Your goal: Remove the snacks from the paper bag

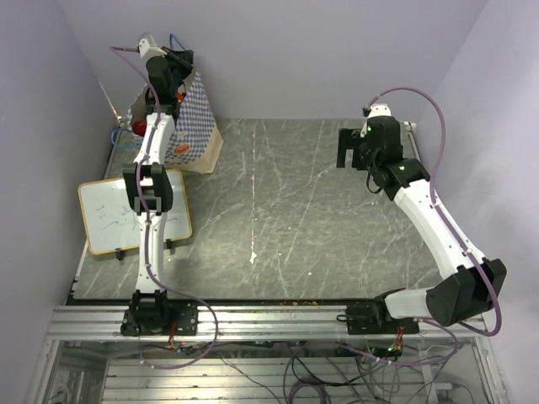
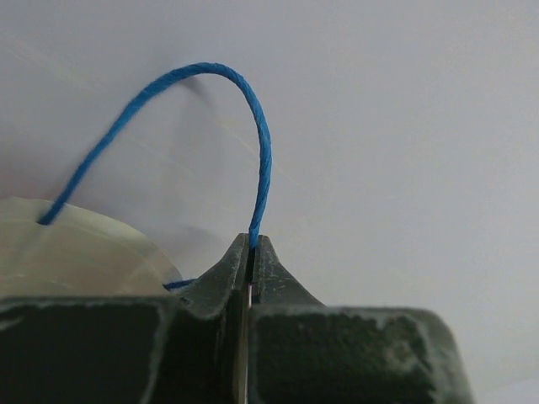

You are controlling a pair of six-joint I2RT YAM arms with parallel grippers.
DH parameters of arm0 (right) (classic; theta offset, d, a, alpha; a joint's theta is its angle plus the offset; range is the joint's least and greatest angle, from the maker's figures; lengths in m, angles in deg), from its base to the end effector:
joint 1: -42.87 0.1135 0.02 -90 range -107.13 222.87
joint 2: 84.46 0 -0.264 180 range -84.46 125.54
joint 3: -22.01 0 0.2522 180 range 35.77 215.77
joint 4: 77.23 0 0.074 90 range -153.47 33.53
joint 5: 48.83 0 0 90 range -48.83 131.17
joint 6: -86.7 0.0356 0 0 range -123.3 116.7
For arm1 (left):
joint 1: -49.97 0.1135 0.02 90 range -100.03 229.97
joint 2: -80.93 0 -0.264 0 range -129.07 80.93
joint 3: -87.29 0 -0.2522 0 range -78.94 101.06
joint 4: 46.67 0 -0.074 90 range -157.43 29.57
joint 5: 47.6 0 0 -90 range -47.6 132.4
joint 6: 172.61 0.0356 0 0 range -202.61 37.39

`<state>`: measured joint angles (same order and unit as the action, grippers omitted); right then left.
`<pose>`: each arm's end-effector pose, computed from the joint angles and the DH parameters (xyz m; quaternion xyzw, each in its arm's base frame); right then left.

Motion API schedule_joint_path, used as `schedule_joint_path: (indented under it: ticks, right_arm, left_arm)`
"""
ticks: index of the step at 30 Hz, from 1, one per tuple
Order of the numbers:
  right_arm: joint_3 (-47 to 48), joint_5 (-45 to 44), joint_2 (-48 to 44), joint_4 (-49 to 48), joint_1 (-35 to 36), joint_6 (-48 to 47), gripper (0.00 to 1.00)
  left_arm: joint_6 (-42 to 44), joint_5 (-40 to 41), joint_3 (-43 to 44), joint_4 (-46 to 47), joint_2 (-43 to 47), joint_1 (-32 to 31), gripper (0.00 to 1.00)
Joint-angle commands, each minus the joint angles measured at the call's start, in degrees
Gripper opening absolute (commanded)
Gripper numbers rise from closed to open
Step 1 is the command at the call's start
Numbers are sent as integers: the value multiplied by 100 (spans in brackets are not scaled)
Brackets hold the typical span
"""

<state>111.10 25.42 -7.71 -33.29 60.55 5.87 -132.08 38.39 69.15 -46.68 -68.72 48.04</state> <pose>0.2869 0.0813 0.3676 0.0025 0.8673 -0.0041 0.4978 0.6009 -0.0227 0.3234 -0.2280 0.5853 -0.3571 0.6913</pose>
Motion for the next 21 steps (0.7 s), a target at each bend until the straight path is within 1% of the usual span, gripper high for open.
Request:
schedule_joint_path:
  ticks: [1, 5, 8, 13, 16, 19, 21]
  right_arm:
    - [44, 137, -99, -169, -47, 102, 100]
    - [-43, 217, -203, -170, -53, 176, 100]
    - [-92, 218, -276, -122, -53, 207, 100]
    - [-196, 254, -431, -110, -46, 313, 100]
    - [-268, 337, -469, -102, -49, 373, 100]
    - [-292, 334, -493, -77, -47, 429, 100]
    - [-228, 179, -479, 6, -51, 525, 100]
  left_arm:
    - [105, -536, -321, 17, 675, -229, 7]
    - [65, -764, -976, 253, 1143, -429, 7]
    - [54, -971, -1124, 193, 1313, -655, 7]
    - [-114, -1173, -1543, 299, 1700, -1171, 7]
    - [-143, -1356, -1721, 178, 1883, -1499, 7]
    - [-253, -1613, -2109, 200, 2162, -1837, 7]
    - [-216, -1651, -2388, 98, 2407, -2084, 7]
